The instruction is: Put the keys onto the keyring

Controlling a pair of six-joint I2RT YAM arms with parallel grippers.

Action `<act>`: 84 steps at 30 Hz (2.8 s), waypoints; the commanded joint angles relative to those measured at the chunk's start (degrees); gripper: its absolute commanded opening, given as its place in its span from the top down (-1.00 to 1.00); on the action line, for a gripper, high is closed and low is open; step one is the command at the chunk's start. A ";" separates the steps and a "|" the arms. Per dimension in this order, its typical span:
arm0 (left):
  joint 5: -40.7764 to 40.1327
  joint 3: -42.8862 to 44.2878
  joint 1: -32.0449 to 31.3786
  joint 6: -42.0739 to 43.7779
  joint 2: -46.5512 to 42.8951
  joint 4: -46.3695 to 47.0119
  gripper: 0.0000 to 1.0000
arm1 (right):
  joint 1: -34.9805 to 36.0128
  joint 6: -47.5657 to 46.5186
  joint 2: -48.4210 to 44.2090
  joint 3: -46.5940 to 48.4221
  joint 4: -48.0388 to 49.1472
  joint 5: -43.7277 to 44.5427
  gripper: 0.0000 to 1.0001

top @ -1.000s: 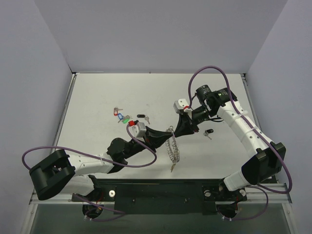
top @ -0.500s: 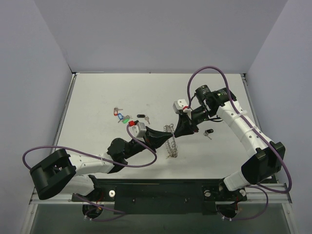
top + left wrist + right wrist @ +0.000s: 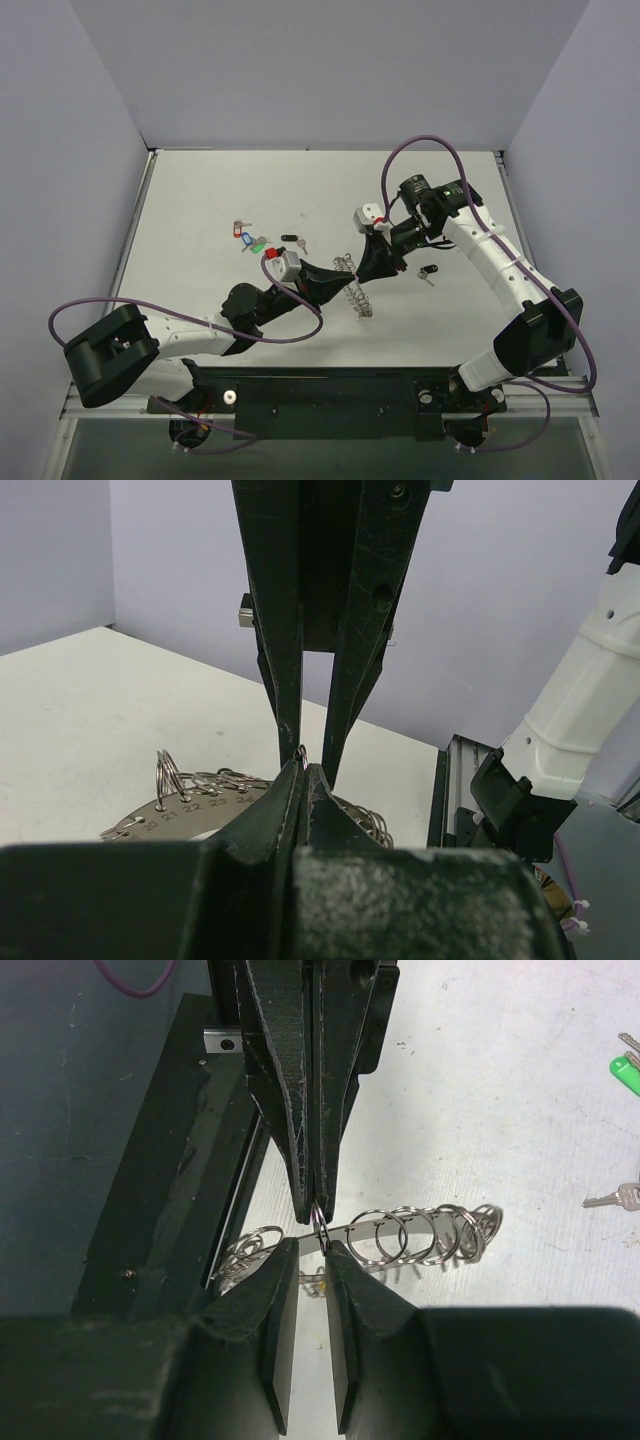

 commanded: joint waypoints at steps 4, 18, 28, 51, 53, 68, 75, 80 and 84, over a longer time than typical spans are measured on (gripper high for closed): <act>0.04 0.82 -0.14 -1.06 0.06 9.08 1.00 | 1.68 -0.08 1.06 1.66 -1.12 -5.12 0.65; 0.13 0.55 -0.22 -0.71 -0.47 8.73 1.00 | 0.80 0.62 0.71 2.18 -1.20 -5.03 0.56; -0.49 0.20 -0.14 0.52 -2.14 7.06 1.00 | 0.28 2.02 0.88 2.71 -1.38 -4.51 0.77; 0.39 0.11 0.13 1.75 -4.69 4.42 1.00 | 0.89 3.08 -0.87 1.57 -1.55 -7.23 0.47; 0.48 0.20 0.04 1.67 -4.51 4.42 1.00 | 1.15 3.17 -0.70 1.66 -1.55 -7.32 0.52; 0.66 0.38 0.13 1.49 -4.07 4.33 1.00 | 1.94 3.25 -0.79 1.04 -1.56 -6.97 1.00; -2.58 0.29 0.13 0.35 -4.69 1.44 1.00 | 2.30 12.45 -1.31 2.27 1.94 -2.93 1.00; -7.41 -1.11 0.13 -2.29 -9.15 -3.22 -0.06 | 2.30 42.23 -7.01 -6.67 26.79 8.13 1.00; -12.78 0.46 0.04 -4.92 -16.18 -18.66 -0.38 | 1.77 46.23 -9.13 -8.19 30.17 11.49 1.00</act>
